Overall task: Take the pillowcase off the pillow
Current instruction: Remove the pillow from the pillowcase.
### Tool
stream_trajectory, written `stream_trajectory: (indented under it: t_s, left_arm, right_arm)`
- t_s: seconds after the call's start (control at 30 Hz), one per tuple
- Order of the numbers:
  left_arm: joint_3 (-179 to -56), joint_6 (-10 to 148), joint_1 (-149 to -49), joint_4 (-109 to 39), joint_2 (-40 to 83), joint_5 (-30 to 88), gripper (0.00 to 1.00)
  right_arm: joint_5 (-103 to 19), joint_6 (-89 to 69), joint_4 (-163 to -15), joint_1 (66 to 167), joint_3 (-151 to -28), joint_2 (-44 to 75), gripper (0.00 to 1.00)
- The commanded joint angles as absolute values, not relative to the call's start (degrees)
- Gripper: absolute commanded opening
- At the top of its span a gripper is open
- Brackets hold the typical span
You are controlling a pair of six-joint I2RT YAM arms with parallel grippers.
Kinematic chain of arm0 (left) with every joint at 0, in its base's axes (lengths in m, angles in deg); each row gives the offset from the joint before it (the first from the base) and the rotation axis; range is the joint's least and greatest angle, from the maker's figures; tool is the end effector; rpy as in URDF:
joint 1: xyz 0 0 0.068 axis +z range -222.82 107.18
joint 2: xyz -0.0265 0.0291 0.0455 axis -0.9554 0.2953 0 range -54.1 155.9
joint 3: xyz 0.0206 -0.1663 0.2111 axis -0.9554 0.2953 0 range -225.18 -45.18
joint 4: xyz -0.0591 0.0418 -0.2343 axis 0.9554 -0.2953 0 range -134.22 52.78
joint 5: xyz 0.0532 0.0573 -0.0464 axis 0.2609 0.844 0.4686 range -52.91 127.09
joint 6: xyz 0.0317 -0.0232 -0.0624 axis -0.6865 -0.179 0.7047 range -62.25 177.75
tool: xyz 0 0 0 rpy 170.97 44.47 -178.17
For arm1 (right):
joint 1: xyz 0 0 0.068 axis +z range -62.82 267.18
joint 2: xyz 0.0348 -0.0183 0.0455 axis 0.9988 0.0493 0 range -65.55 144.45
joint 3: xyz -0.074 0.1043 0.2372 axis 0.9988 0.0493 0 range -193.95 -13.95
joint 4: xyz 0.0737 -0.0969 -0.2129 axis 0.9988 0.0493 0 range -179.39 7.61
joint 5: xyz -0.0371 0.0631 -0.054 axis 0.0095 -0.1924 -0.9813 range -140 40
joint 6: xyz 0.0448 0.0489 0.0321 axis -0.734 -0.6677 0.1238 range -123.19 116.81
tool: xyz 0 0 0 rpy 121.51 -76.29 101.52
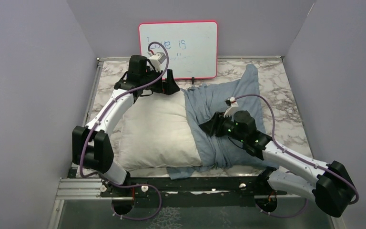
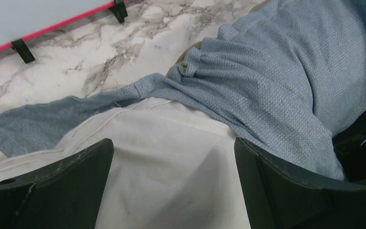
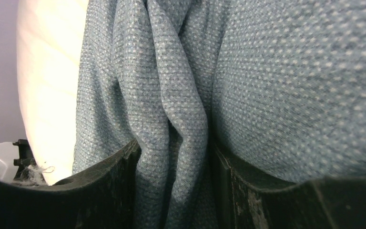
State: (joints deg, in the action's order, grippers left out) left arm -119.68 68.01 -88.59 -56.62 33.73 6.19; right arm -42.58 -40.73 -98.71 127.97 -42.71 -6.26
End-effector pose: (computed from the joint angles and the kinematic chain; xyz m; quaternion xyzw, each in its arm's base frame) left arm 0.3303 -0.1261 0.3112 0.1682 0.8389 -0.3318 0.3974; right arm 0.1761 0.1624 0.2247 -0.0600 0.8221 0.3974 0.4033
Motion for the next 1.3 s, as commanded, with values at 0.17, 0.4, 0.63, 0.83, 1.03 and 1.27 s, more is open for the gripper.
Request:
stream_trajectory:
  t_s: [0.17,0.4,0.63,0.83,1.03,1.27]
  left_arm:
    - [-126.22,65.69,-87.17,-62.69,42.72,-3.14,0.99]
    - [-111.74,62.77,-87.16,-61.36,35.31,-15.93,0.83]
    - [-103.66,63.11,-87.2,-61.67,27.06,-15.08,0.18]
    - [-100.84,64.93,-87.21,-61.66,19.63,-12.65,0.0]
    - [-97.4,69.61,-87.59,-60.26,8.17,-4.59,0.0]
    - [-91.33,71.85,-88.03,-59.6,-3.77,-4.31,0.0]
  right_arm:
    - [-36.6,-40.45,-79.47,129.19,-42.17,-1.84,0.56]
    - [-43.49,-38.88,-81.52,129.19,-45.34,-11.01,0.59]
    - [-51.36,-32.54,-73.54,129.1,-60.03,-13.22,0.65]
    - [-66.89,-26.91,-61.75,129.1,-75.94,-5.4,0.72]
    - [-73.99,-24.59,-53.57,129.01,-89.37,6.62,0.83]
    - [-67.36,-21.17,-55.76,129.01,-95.04,15.08,0.85]
